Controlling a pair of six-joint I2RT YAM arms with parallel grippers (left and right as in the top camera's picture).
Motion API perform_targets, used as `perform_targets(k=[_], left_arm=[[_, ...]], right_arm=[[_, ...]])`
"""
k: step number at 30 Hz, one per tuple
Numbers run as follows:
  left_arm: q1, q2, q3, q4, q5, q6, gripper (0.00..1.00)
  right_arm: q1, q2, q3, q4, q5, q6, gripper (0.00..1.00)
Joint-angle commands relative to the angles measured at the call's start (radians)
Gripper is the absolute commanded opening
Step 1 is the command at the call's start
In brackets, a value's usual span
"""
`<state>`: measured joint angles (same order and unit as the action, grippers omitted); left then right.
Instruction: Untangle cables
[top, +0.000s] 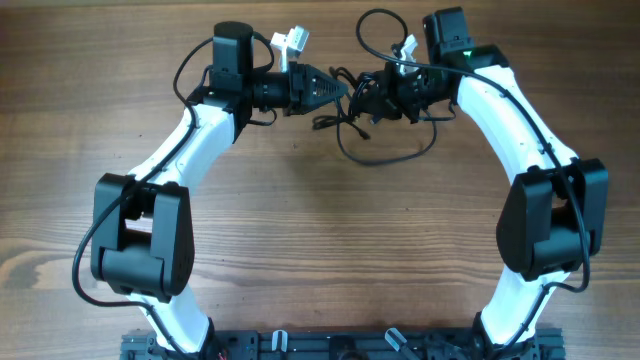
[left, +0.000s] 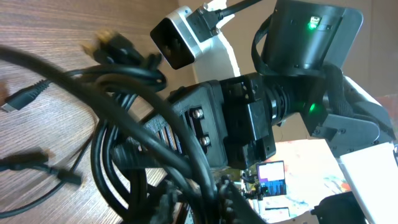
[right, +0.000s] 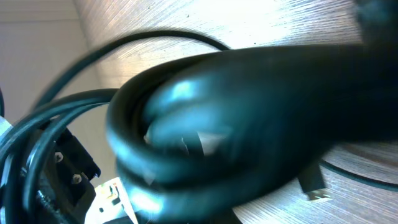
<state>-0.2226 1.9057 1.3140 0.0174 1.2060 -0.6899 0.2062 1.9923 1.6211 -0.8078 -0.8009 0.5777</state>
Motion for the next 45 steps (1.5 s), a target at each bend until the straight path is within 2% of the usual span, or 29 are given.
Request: perform_targets(k=[1, 3, 5, 11, 13, 14, 15, 18, 22, 26, 29, 31, 34, 37, 39, 41, 43, 45], left_arm=[[0.0, -0.001, 0.014, -0.013, 0.013, 0.005, 0.61], [0.0, -0.001, 0.014, -0.013, 0.013, 0.005, 0.68], [-0.004, -0.001, 0.014, -0.013, -0.001, 0.009, 0.69], [-0.123, -0.001, 0.014, -0.008, -0.285, -0.03, 0.48], [-0.129, -0.001, 0.014, 0.012, -0.285, -0.03, 0.35], [-0.126, -0.001, 0.014, 0.014, -0.284, -0.03, 0.1], [-0.122, -0.001, 0.014, 0.012, -0.283, -0.03, 0.04], [-0.104, -0.001, 0.014, -0.045, -0.297, -0.029, 0.04], [-0.06, -0.001, 0.014, -0.196, -0.336, -0.021, 0.04], [-0.044, -0.001, 0.014, -0.202, -0.344, -0.021, 0.04], [-0.044, -0.001, 0.014, -0.208, -0.344, -0.018, 0.04], [-0.043, -0.001, 0.014, -0.248, -0.351, 0.033, 0.04], [-0.043, -0.001, 0.014, -0.371, -0.433, 0.082, 0.04], [-0.043, -0.001, 0.014, -0.487, -0.499, 0.162, 0.04], [-0.043, -0.001, 0.014, -0.587, -0.613, 0.189, 0.04], [-0.043, -0.001, 0.014, -0.679, -0.726, 0.189, 0.04], [-0.043, -0.001, 0.014, -0.695, -0.74, 0.19, 0.04], [-0.043, -0.001, 0.014, -0.687, -0.739, 0.189, 0.04]], right_arm=[[0.002, 0.013, 0.0, 0.001, -0.039, -0.022, 0.04], [0.002, 0.013, 0.0, 0.001, -0.039, -0.025, 0.04], [0.002, 0.013, 0.0, 0.001, -0.04, -0.025, 0.04], [0.003, 0.013, 0.0, 0.006, -0.042, -0.026, 0.04], [0.002, 0.013, 0.0, 0.01, -0.042, -0.025, 0.04], [0.002, 0.013, 0.0, 0.009, -0.043, -0.025, 0.04], [0.002, 0.013, 0.0, 0.009, -0.05, -0.025, 0.04], [-0.015, 0.012, 0.0, 0.042, -0.167, -0.028, 0.04], [-0.114, 0.006, 0.0, 0.048, -0.349, -0.061, 0.04], [-0.153, 0.006, 0.0, 0.066, -0.562, -0.107, 0.04], [-0.175, 0.006, 0.0, 0.189, -0.824, -0.067, 0.05], [-0.212, -0.004, 0.001, 0.297, -0.823, 0.079, 0.04], [-0.282, -0.008, 0.001, 0.484, -0.805, 0.208, 0.04], [-0.354, -0.008, 0.001, 0.547, -0.628, 0.271, 0.04], [-0.39, -0.008, 0.001, 0.497, -0.487, 0.262, 0.05], [-0.411, -0.008, 0.001, 0.369, -0.267, 0.205, 0.04], [-0.407, -0.008, 0.001, 0.248, -0.106, 0.134, 0.04], [-0.387, -0.008, 0.001, 0.175, -0.09, 0.04, 0.05]])
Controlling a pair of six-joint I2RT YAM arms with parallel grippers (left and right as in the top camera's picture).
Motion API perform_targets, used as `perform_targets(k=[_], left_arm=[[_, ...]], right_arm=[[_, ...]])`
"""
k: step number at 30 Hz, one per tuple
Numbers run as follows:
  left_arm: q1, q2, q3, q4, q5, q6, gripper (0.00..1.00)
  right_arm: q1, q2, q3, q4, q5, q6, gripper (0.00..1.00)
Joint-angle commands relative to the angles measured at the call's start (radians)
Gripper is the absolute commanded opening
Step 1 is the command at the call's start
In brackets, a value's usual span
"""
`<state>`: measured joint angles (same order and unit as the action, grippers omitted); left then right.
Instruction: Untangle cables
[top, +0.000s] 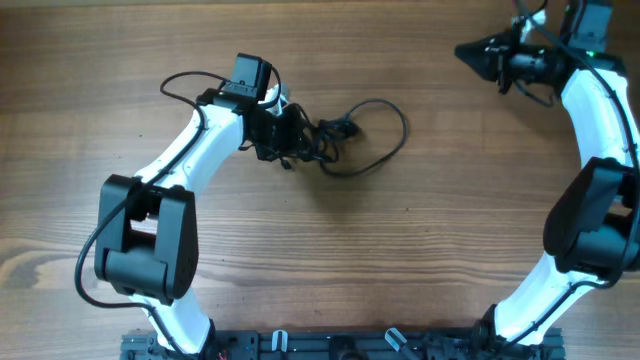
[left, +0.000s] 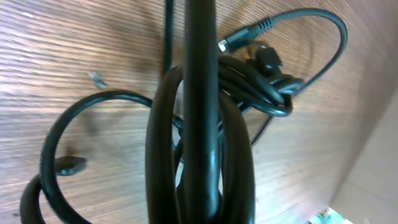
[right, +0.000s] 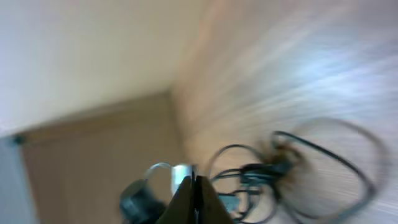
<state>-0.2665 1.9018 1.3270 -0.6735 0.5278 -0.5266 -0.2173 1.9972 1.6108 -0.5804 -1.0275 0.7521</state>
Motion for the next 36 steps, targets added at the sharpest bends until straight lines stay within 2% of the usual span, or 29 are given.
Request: perform_targets(k=[1, 2, 4, 6, 9, 10, 12, 14, 17, 22, 25, 28, 33, 36], left_arm=[[0.0, 0.003, 0.001, 0.019, -0.035, 0.026, 0.04], [0.003, 0.002, 0.001, 0.059, 0.033, 0.026, 0.04], [0.039, -0.006, 0.014, 0.126, 0.165, 0.025, 0.04], [0.09, -0.016, 0.026, 0.193, 0.301, -0.002, 0.04], [0.158, -0.027, 0.027, 0.256, 0.443, -0.153, 0.04], [0.176, -0.028, 0.027, 0.255, 0.494, -0.171, 0.04], [0.22, -0.034, 0.027, 0.253, 0.64, -0.171, 0.04], [0.23, -0.034, 0.027, 0.232, 0.699, -0.171, 0.04], [0.23, -0.034, 0.027, 0.174, 0.718, -0.161, 0.04], [0.23, -0.034, 0.027, 0.122, 0.721, -0.149, 0.04], [0.23, -0.034, 0.027, 0.118, 0.721, -0.135, 0.04], [0.23, -0.034, 0.027, 0.119, 0.736, -0.132, 0.04], [0.23, -0.034, 0.027, 0.119, 0.736, -0.132, 0.04], [0.23, -0.034, 0.027, 0.119, 0.735, -0.131, 0.04]], right_arm=[[0.06, -0.015, 0.011, -0.109, 0.121, -0.216, 0.04], [0.089, -0.019, 0.011, -0.153, 0.081, -0.309, 0.05], [0.141, -0.038, 0.011, -0.219, 0.09, -0.402, 0.13], [0.196, -0.071, 0.011, -0.242, 0.126, -0.412, 0.24], [0.295, -0.14, 0.011, -0.243, 0.141, -0.409, 0.3], [0.327, -0.159, 0.011, -0.243, 0.176, -0.425, 0.33], [0.426, -0.209, 0.011, -0.235, 0.313, -0.556, 0.4], [0.508, -0.223, 0.011, -0.222, 0.436, -0.682, 0.4], [0.618, -0.22, 0.011, -0.22, 0.57, -0.88, 0.4], [0.676, -0.22, 0.011, -0.214, 0.568, -1.159, 0.46], [0.676, -0.22, 0.011, -0.225, 0.523, -1.251, 0.5], [0.684, -0.219, -0.003, -0.225, 0.507, -1.336, 0.52], [0.723, -0.171, -0.016, -0.207, 0.502, -1.336, 0.5], [0.75, -0.136, -0.016, -0.201, 0.503, -1.354, 0.41]])
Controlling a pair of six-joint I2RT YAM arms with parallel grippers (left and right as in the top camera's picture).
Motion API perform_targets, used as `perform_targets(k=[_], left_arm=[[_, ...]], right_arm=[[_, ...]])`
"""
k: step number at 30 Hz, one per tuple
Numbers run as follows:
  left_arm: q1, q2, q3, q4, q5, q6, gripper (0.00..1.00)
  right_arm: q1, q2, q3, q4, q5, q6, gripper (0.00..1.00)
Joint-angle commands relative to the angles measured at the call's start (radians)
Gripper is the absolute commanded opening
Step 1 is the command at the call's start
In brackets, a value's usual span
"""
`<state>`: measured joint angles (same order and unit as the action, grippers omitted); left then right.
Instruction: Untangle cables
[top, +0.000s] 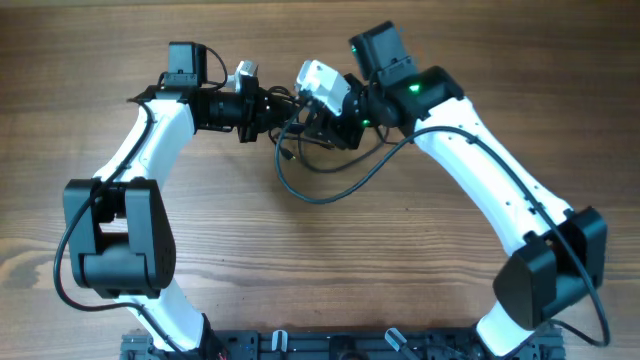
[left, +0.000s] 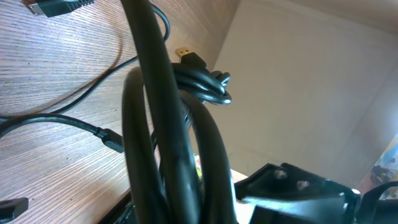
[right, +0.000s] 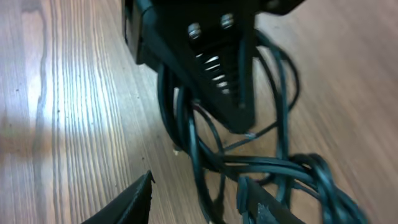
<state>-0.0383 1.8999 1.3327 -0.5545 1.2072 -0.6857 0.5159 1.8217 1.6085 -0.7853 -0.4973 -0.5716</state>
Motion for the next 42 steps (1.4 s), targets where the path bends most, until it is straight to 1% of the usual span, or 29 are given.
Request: perform_targets(k=[1, 4, 7, 8, 9, 10, 12, 13, 14, 16, 18, 19, 22, 23, 24, 25, 27, 29, 30, 31, 32, 33, 34, 36, 38, 39, 40, 41, 42], left_arm=[[0.002, -0.032, 0.021, 0.0, 0.056, 0.028, 0.04], [0.002, -0.032, 0.021, 0.0, 0.056, 0.027, 0.04], [0.002, -0.032, 0.021, 0.0, 0.056, 0.027, 0.04], [0.002, -0.032, 0.021, 0.0, 0.056, 0.027, 0.04], [0.002, -0.032, 0.021, 0.0, 0.056, 0.027, 0.04], [0.002, -0.032, 0.021, 0.0, 0.053, 0.029, 0.04], [0.002, -0.032, 0.021, -0.002, 0.039, 0.058, 0.04], [0.002, -0.032, 0.021, -0.017, 0.008, 0.057, 0.04], [0.002, -0.032, 0.021, -0.028, -0.023, 0.057, 0.04], [0.002, -0.032, 0.021, -0.043, -0.078, 0.057, 0.04], [0.002, -0.032, 0.021, -0.042, -0.083, 0.057, 0.04], [0.002, -0.032, 0.021, -0.042, -0.084, 0.057, 0.04], [0.002, -0.032, 0.021, -0.042, -0.084, 0.057, 0.04], [0.002, -0.032, 0.021, -0.042, -0.084, 0.058, 0.04], [0.002, -0.032, 0.021, -0.042, -0.084, 0.058, 0.04], [0.002, -0.032, 0.021, -0.042, -0.084, 0.058, 0.04], [0.002, -0.032, 0.021, -0.042, -0.091, 0.058, 0.04], [0.002, -0.032, 0.021, -0.042, -0.091, 0.058, 0.04], [0.002, -0.032, 0.021, -0.042, -0.091, 0.058, 0.04], [0.002, -0.032, 0.021, -0.042, -0.091, 0.058, 0.04], [0.002, -0.032, 0.021, -0.042, -0.091, 0.067, 0.04], [0.002, -0.032, 0.021, -0.042, -0.091, 0.08, 0.04], [0.002, -0.032, 0.021, -0.042, -0.091, 0.08, 0.04], [0.002, -0.032, 0.021, -0.042, -0.091, 0.08, 0.04], [0.002, -0.032, 0.021, -0.042, -0.09, 0.08, 0.04], [0.002, -0.032, 0.021, -0.042, -0.086, 0.08, 0.04], [0.002, -0.032, 0.021, -0.042, -0.063, 0.08, 0.04], [0.002, -0.032, 0.021, -0.042, -0.035, 0.08, 0.04], [0.002, -0.032, 0.021, -0.042, 0.014, 0.08, 0.04]], right_arm=[[0.018, 0.049, -0.014, 0.006, -0.026, -0.031, 0.38], [0.018, 0.062, -0.014, 0.008, -0.019, -0.031, 0.24], [0.018, 0.083, -0.014, 0.014, -0.019, -0.031, 0.17], [0.018, 0.097, -0.014, 0.017, -0.018, -0.031, 0.06], [0.018, 0.101, -0.014, 0.022, -0.013, -0.026, 0.05], [0.016, 0.102, -0.013, 0.029, -0.004, 0.003, 0.04], [0.001, 0.075, 0.012, 0.036, 0.011, 0.155, 0.04], [-0.017, 0.034, 0.031, 0.036, 0.011, 0.237, 0.04], [-0.03, -0.004, 0.04, 0.037, 0.01, 0.285, 0.04], [-0.072, -0.11, 0.043, 0.04, 0.011, 0.354, 0.04], [-0.131, -0.188, 0.043, 0.039, 0.011, 0.439, 0.04], [-0.198, -0.231, 0.043, 0.039, 0.011, 0.528, 0.04], [-0.331, -0.255, 0.043, 0.04, 0.007, 0.71, 0.04], [-0.385, -0.254, 0.042, 0.039, 0.003, 0.793, 0.04], [-0.451, -0.254, 0.037, 0.04, 0.003, 0.908, 0.04], [-0.495, -0.254, 0.037, 0.044, -0.006, 0.952, 0.04], [-0.563, -0.254, 0.037, 0.062, -0.027, 0.967, 0.04], [-0.589, -0.254, 0.037, 0.035, -0.022, 0.962, 0.04], [-0.587, -0.254, 0.037, 0.016, -0.017, 0.932, 0.08], [-0.584, -0.254, 0.037, 0.0, -0.015, 0.914, 0.23], [-0.581, -0.254, 0.037, -0.013, -0.016, 0.915, 0.55], [-0.577, -0.254, 0.037, -0.021, -0.02, 0.914, 0.64], [-0.564, -0.254, 0.037, -0.023, -0.027, 0.906, 0.66], [-0.522, -0.254, 0.037, 0.005, -0.126, 0.789, 0.64], [-0.435, -0.254, 0.037, 0.029, -0.174, 0.622, 0.61], [-0.363, -0.254, 0.037, 0.023, -0.174, 0.487, 0.6], [-0.311, -0.25, 0.034, 0.014, -0.173, 0.387, 0.6], [-0.263, -0.243, 0.034, 0.006, -0.163, 0.31, 0.6], [-0.212, -0.225, 0.034, 0.001, -0.126, 0.266, 0.6]])
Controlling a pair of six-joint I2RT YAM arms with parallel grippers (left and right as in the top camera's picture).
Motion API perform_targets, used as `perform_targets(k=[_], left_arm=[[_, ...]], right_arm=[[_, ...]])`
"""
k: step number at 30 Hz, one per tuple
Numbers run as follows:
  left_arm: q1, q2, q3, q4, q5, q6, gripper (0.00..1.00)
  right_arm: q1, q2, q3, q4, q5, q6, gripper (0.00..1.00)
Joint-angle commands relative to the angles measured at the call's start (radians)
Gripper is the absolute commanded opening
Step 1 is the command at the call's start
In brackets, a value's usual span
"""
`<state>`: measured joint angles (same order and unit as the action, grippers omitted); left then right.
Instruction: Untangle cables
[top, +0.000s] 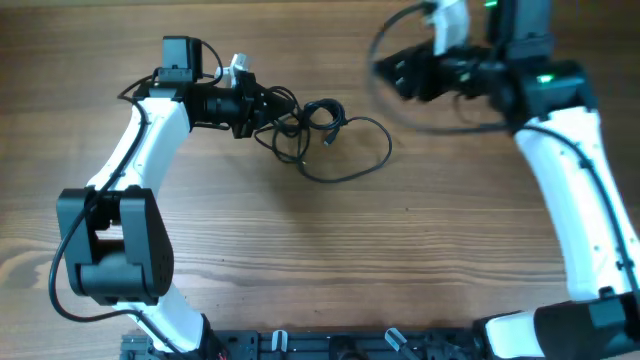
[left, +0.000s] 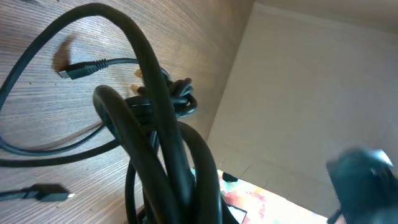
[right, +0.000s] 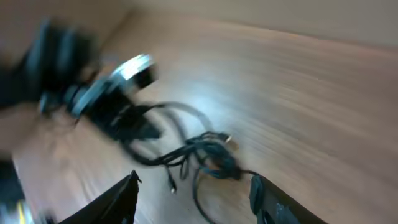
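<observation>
A tangle of black cables (top: 312, 118) lies on the wooden table, with one loose loop (top: 375, 155) spread to its right. My left gripper (top: 255, 108) is shut on the tangle's left end. In the left wrist view, thick black strands (left: 163, 146) fill the space between the jaws, and a plug end (left: 78, 68) lies on the wood beyond. My right gripper (top: 397, 72) hangs blurred above the table at the upper right. It is open and empty (right: 194, 180), and the tangle (right: 211, 155) lies far below it.
The wooden table (top: 320, 260) extends to the front of both arms. A thin plug end (left: 43, 194) lies loose near my left gripper. A blurred dark loop (top: 440, 125) surrounds my right wrist; what it is cannot be told.
My right gripper was open and low at the tangle, close to the left one; now it is high at the upper right, open and empty. The loose loop now lies right of the tangle.
First both grippers met at the bundle at the table's far middle. Then the right arm was far off at the top right while the left held the bundle. Then the right was back at the tangle, and now it is away again. The left has held on throughout.
</observation>
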<state>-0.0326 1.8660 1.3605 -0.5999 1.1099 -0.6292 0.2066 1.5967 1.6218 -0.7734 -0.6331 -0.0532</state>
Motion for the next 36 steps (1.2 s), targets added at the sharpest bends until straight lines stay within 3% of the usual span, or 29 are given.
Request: perform_targets(k=[1, 3, 10, 17, 21, 25, 31, 36], left_arm=[[-0.003, 0.002, -0.006, 0.004, 0.148, 0.023, 0.04], [-0.003, 0.002, -0.006, 0.005, 0.223, 0.023, 0.04], [-0.003, 0.002, -0.006, 0.005, 0.342, 0.022, 0.04], [-0.004, 0.002, -0.006, 0.005, 0.378, 0.023, 0.04], [-0.004, 0.002, -0.006, 0.009, 0.378, 0.023, 0.04], [-0.004, 0.002, -0.006, 0.013, 0.378, 0.023, 0.04], [-0.004, 0.002, -0.006, 0.013, 0.378, 0.023, 0.04], [-0.004, 0.002, -0.006, 0.013, 0.378, 0.023, 0.04]], right_arm=[[0.134, 0.02, 0.021, -0.02, 0.019, -0.291, 0.6], [0.191, 0.071, 0.021, -0.055, 0.003, -0.38, 0.6], [0.229, 0.214, 0.021, -0.057, -0.046, -0.458, 0.54], [0.234, 0.257, 0.02, -0.005, -0.127, -0.523, 0.51], [0.251, 0.259, 0.02, -0.005, -0.138, -0.523, 0.43], [0.268, 0.259, 0.02, -0.029, -0.166, -0.523, 0.41], [0.266, 0.266, 0.019, -0.03, -0.118, -0.503, 0.05], [0.239, 0.266, 0.019, 0.026, -0.121, -0.411, 0.04]])
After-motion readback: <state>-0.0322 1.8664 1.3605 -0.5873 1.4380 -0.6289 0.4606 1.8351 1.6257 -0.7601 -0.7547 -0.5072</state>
